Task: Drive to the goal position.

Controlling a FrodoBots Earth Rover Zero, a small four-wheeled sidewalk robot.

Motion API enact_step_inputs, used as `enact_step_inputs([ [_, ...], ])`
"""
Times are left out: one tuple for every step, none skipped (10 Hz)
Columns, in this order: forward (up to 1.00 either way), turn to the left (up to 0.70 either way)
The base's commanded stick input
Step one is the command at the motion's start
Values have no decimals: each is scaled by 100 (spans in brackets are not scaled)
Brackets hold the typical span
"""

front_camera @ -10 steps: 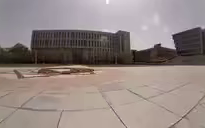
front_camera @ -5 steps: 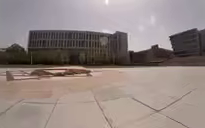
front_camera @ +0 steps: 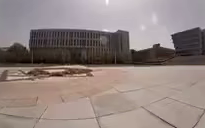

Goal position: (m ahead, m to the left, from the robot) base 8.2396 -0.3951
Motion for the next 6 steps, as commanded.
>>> enact_step_inputs([
  [100, 0],
  [100, 0],
  [100, 0],
  [100, 0],
  [100, 0],
  [100, 0],
])
